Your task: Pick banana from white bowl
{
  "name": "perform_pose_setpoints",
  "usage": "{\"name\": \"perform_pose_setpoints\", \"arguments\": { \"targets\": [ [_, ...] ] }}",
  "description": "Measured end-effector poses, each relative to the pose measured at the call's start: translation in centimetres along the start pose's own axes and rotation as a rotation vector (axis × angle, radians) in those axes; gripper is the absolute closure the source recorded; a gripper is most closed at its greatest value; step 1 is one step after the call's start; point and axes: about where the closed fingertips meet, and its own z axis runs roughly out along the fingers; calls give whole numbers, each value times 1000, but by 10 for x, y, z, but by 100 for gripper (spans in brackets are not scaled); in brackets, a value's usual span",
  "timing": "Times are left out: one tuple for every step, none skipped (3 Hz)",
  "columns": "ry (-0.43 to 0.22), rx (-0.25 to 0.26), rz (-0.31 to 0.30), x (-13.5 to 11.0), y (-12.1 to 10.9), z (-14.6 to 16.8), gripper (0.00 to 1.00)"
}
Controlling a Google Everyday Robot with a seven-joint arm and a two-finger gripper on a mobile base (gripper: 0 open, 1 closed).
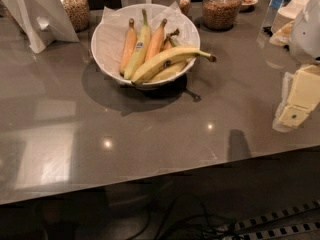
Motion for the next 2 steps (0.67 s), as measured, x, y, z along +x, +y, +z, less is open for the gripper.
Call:
{"name": "perform_pose_setpoints", "arguments": {
  "targets": [
    [0,0,0,0,0,0,0],
    [-36,20,-10,-7,-4,-3,0]
  ]
}}
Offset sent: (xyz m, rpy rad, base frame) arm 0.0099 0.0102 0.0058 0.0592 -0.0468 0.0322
